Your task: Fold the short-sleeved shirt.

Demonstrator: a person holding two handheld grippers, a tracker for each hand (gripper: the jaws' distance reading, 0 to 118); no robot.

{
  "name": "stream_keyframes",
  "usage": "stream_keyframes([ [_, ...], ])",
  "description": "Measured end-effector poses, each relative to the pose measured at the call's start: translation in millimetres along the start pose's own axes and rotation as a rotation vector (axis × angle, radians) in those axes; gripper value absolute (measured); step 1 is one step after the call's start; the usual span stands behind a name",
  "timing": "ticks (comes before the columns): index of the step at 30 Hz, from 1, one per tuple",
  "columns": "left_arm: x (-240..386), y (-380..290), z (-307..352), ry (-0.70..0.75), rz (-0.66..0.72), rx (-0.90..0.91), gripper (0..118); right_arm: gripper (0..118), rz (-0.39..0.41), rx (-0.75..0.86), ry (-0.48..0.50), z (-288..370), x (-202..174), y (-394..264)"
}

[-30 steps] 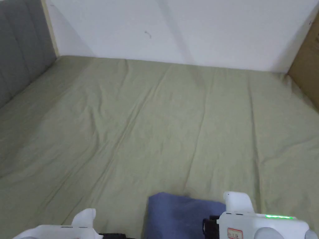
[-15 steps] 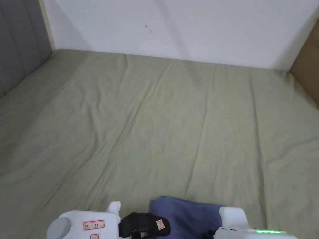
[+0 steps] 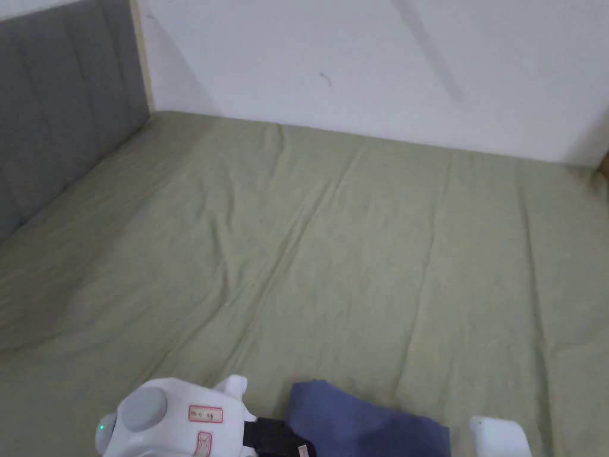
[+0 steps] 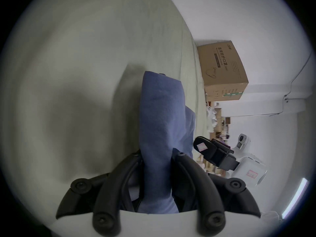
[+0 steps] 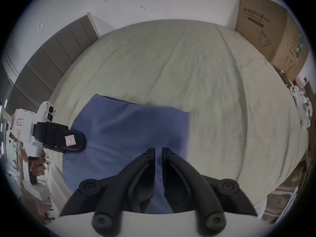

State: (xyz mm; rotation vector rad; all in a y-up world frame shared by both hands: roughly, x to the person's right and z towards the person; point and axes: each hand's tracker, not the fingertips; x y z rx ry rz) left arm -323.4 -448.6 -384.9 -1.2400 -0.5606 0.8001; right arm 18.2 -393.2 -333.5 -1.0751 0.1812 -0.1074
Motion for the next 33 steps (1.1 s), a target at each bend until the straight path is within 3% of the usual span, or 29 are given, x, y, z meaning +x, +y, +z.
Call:
stream_keyframes([
  [6,-26,45,107,0.412,-0.109,0.041,25,9,0.013,0.0,0.004,-1,-11,0],
  [12,-61,87,184,1.09,-0.206,0.025,25,9,0.01,-0.023,-0.019,-9,-11,-2],
  [14,-74,94,196,1.23,-0.23,0.028,25,9,-0.004,-0.033,-0.027,-12,-7,-3],
  [16,-91,99,203,1.199,-0.144,0.07,28,9,-0.033,-0.036,-0.013,-14,-4,-3],
  [18,-102,97,205,1.098,-0.054,0.09,54,9,-0.046,-0.039,-0.01,-14,-2,-4],
  [20,-101,93,202,1.19,-0.039,0.111,90,9,-0.042,-0.038,-0.018,-13,-1,-5],
  [22,-91,87,205,1.187,-0.067,0.136,97,9,-0.041,-0.036,-0.026,-11,1,-7],
  [25,-70,79,205,1.161,-0.019,0.169,97,9,-0.049,-0.043,-0.068,-12,7,-13],
  [27,-45,62,196,1.148,-0.043,0.206,90,9,-0.063,-0.051,-0.077,-11,12,-16],
  [28,-31,54,188,1.153,-0.081,0.235,75,9,-0.074,-0.044,-0.069,-8,14,-19],
  [29,-16,43,181,1.143,-0.125,0.27,43,9,-0.086,-0.038,-0.062,-6,17,-20],
  [30,-2,36,172,1.142,-0.163,0.289,21,9,-0.093,-0.031,-0.061,-3,18,-21],
  [31,3,35,163,1.134,-0.205,0.294,9,9,-0.092,-0.022,-0.058,0,18,-21],
  [33,32,12,144,1.132,-0.27,0.42,6,9,-0.085,0.002,-0.058,7,18,-20],
])
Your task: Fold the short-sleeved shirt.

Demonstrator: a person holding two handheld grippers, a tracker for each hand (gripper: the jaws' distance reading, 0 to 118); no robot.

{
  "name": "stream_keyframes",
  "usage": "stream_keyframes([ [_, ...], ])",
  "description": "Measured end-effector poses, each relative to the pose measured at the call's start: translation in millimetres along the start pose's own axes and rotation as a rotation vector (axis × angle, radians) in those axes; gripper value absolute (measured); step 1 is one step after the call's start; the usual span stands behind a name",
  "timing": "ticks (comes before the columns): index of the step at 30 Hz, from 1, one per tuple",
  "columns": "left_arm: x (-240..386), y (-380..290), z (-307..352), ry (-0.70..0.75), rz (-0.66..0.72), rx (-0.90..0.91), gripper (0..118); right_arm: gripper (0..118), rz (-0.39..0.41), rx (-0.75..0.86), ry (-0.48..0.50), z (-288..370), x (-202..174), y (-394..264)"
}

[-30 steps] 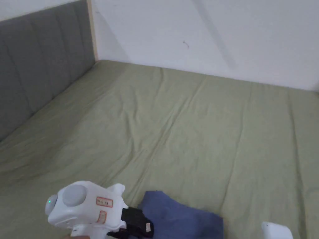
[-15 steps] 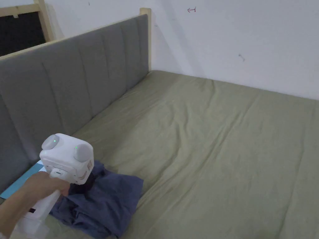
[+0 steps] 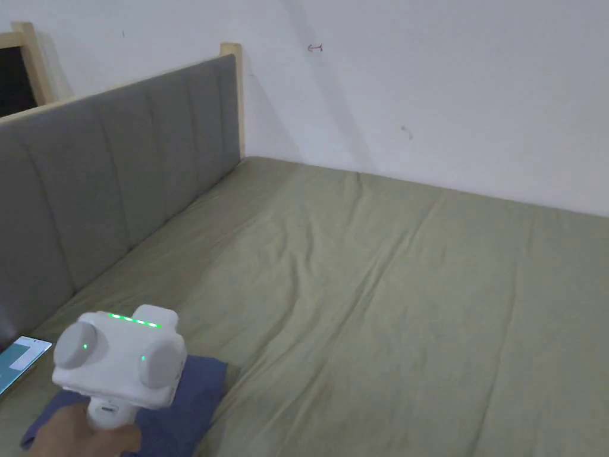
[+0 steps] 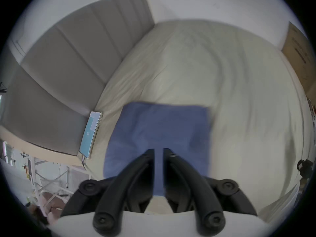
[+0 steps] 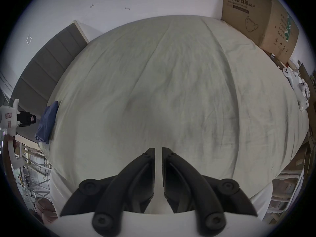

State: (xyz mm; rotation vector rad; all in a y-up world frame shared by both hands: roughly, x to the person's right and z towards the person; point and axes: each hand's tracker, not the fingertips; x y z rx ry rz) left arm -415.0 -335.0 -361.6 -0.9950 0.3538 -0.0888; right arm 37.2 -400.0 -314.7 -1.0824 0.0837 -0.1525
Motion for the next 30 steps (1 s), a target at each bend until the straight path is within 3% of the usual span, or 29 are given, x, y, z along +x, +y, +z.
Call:
stream_keyframes([
  [4,54,-24,48,-0.211,0.08,0.111,0,9,-0.001,0.061,0.002,16,-1,3],
  [9,110,-41,100,-0.199,-0.035,0.24,0,9,0.015,0.203,0.003,47,-2,5],
  [22,165,-66,194,-0.081,-0.009,0.711,0,9,0.081,0.699,-0.16,139,-15,6],
  [30,162,-65,220,-0.209,0.045,0.796,0,9,0.136,0.848,-0.152,173,-25,8],
])
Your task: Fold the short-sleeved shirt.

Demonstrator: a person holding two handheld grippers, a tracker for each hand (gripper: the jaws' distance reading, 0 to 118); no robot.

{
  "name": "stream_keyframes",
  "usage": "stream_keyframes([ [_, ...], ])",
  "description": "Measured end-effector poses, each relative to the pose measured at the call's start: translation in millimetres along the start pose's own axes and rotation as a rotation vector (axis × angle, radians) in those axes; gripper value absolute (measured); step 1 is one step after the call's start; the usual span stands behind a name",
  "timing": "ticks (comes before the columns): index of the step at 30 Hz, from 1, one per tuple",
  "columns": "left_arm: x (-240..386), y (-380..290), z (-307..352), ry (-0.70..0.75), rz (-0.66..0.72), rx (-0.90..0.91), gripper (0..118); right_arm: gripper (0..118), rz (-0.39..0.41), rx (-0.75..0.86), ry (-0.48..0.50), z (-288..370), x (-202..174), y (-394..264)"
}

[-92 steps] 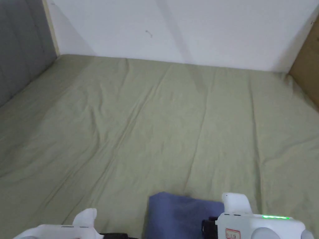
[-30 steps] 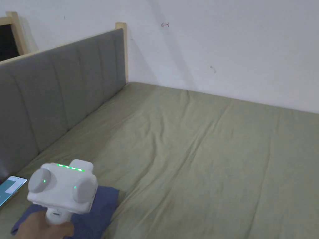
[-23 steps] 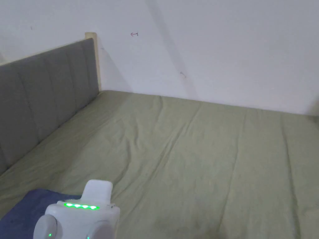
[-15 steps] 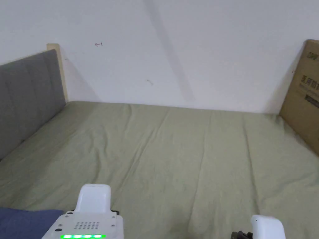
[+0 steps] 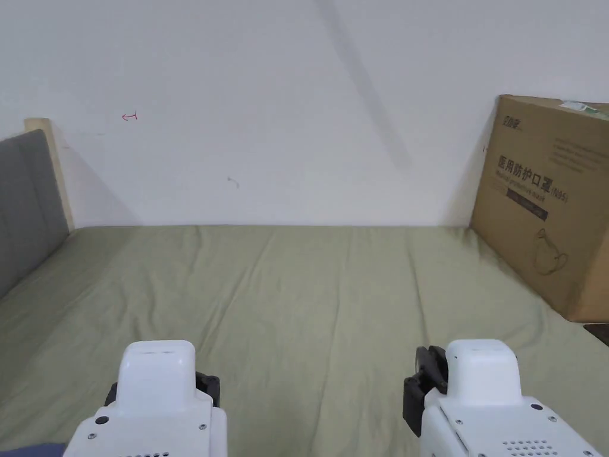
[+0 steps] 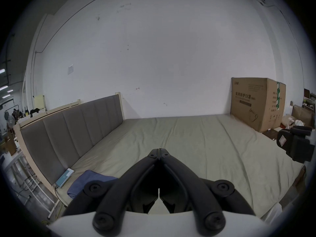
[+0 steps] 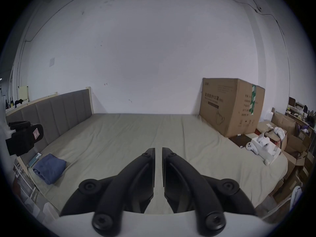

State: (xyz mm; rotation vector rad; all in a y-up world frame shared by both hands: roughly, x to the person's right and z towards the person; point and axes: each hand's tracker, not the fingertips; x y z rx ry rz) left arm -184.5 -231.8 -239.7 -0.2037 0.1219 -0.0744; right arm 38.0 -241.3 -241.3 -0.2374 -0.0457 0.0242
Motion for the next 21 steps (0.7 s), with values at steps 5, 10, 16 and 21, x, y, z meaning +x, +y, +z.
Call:
stream_keyframes([
  [5,-1,6,6,-0.033,0.0,0.035,0,9,0.003,0.025,0.006,5,-7,9],
  [10,-1,10,8,-0.028,0.001,0.055,0,9,0.005,0.039,0.012,9,-9,12],
  [16,-4,12,12,-0.04,0.005,0.072,0,9,-0.018,0.07,0.02,17,-8,16],
  [21,-4,14,15,-0.04,0.008,0.075,0,9,-0.02,0.095,0.04,21,-8,18],
])
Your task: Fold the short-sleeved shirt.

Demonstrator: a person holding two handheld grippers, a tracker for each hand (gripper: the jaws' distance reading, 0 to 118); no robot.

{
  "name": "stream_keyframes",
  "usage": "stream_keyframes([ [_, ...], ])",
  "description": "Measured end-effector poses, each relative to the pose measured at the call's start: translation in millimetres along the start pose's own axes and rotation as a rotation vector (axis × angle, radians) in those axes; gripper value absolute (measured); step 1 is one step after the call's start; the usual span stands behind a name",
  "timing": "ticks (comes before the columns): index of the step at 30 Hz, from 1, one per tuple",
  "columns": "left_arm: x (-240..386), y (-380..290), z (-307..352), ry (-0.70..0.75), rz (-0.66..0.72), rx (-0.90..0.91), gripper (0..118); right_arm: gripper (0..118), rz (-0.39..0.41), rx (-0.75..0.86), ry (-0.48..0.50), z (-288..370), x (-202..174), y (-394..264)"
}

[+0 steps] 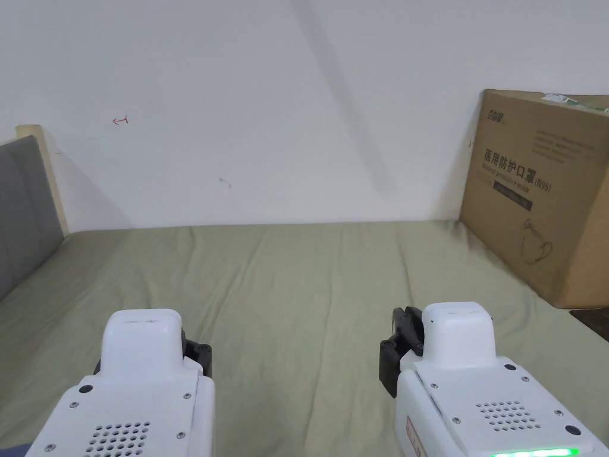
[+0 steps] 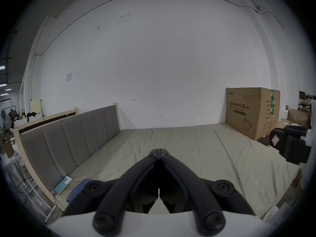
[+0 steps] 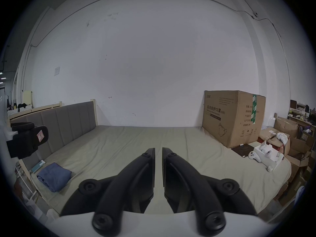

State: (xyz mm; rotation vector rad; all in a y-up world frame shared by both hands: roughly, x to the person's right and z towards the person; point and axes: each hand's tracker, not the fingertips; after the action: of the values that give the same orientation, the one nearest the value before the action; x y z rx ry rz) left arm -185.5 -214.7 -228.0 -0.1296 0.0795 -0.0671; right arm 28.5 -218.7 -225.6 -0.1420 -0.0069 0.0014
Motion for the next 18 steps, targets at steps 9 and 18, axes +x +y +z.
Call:
stream_keyframes([
  [9,-1,-3,5,-0.007,0.0,0.002,40,19,-0.023,0.043,0.004,4,4,-1],
  [18,-8,5,11,-0.019,0.079,0.002,114,109,-0.014,0.056,-0.009,3,5,-2],
])
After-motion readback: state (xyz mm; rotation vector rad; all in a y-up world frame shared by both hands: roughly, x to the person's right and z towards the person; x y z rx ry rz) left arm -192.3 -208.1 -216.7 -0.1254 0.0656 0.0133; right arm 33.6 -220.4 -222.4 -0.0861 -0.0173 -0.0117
